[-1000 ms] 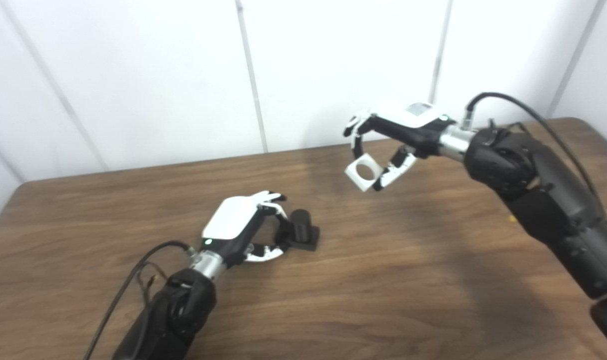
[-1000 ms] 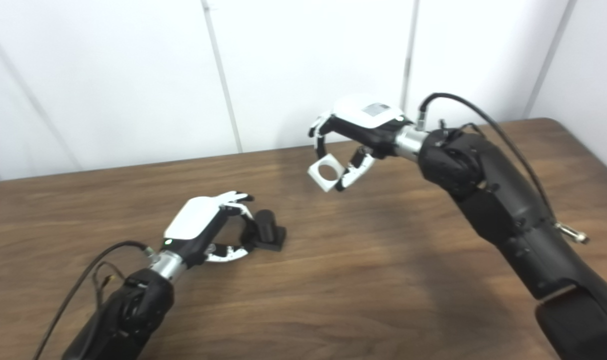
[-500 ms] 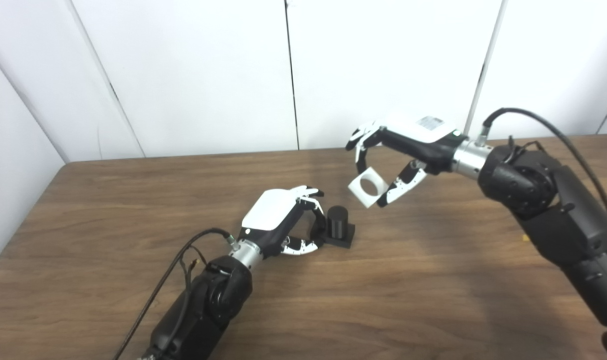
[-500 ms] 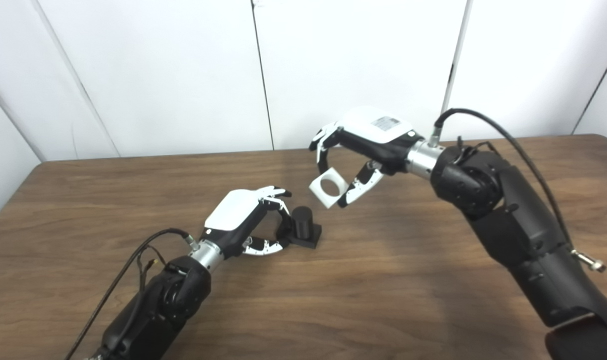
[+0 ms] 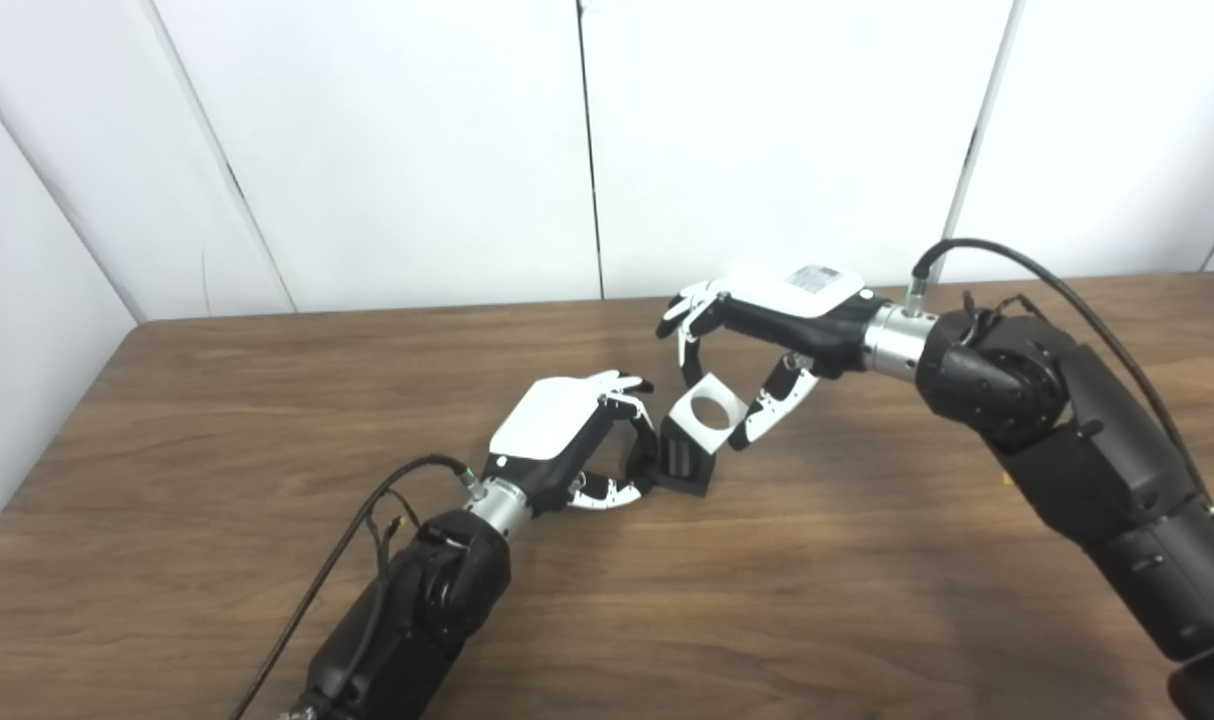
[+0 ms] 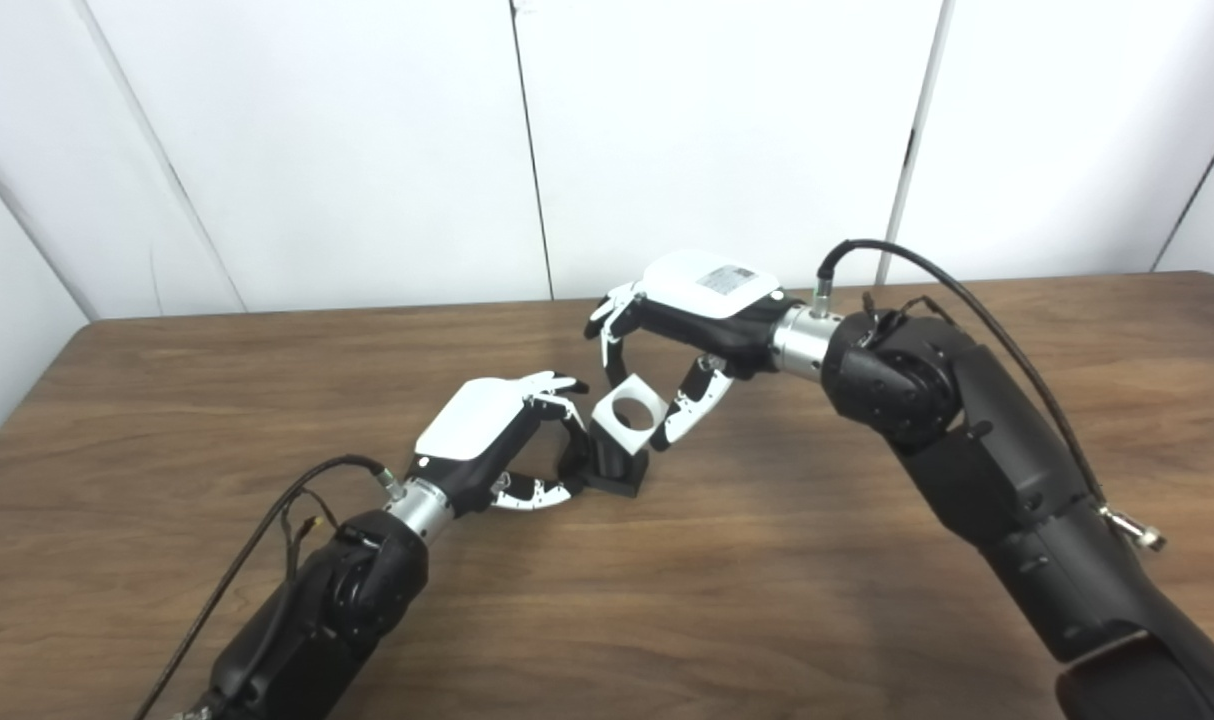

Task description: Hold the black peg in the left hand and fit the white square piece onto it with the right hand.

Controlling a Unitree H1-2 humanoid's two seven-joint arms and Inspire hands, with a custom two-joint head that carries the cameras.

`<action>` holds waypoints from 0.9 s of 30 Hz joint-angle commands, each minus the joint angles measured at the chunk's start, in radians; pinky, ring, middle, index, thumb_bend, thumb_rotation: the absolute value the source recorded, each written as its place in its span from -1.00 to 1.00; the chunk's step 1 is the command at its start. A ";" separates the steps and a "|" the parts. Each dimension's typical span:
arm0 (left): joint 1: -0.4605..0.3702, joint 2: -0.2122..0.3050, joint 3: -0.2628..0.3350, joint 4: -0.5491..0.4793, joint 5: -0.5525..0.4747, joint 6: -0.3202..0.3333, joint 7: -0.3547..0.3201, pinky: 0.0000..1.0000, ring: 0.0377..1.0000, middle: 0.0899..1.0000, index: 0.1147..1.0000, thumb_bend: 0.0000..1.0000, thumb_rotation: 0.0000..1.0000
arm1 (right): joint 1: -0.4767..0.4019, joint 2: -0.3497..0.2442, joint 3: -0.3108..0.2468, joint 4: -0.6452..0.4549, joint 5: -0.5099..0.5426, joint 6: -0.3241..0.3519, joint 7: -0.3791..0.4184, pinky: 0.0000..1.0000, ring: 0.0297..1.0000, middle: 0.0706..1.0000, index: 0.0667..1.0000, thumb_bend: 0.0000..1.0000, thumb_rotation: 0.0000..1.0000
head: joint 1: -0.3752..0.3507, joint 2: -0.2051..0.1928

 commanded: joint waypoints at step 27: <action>0.005 0.005 -0.019 -0.014 0.023 0.038 -0.035 0.76 0.81 0.72 -0.15 0.05 -0.87 | -0.122 0.026 -0.001 0.124 -0.032 -0.042 -0.054 0.58 0.72 0.56 -0.11 0.04 -0.72 | 0.021 -0.003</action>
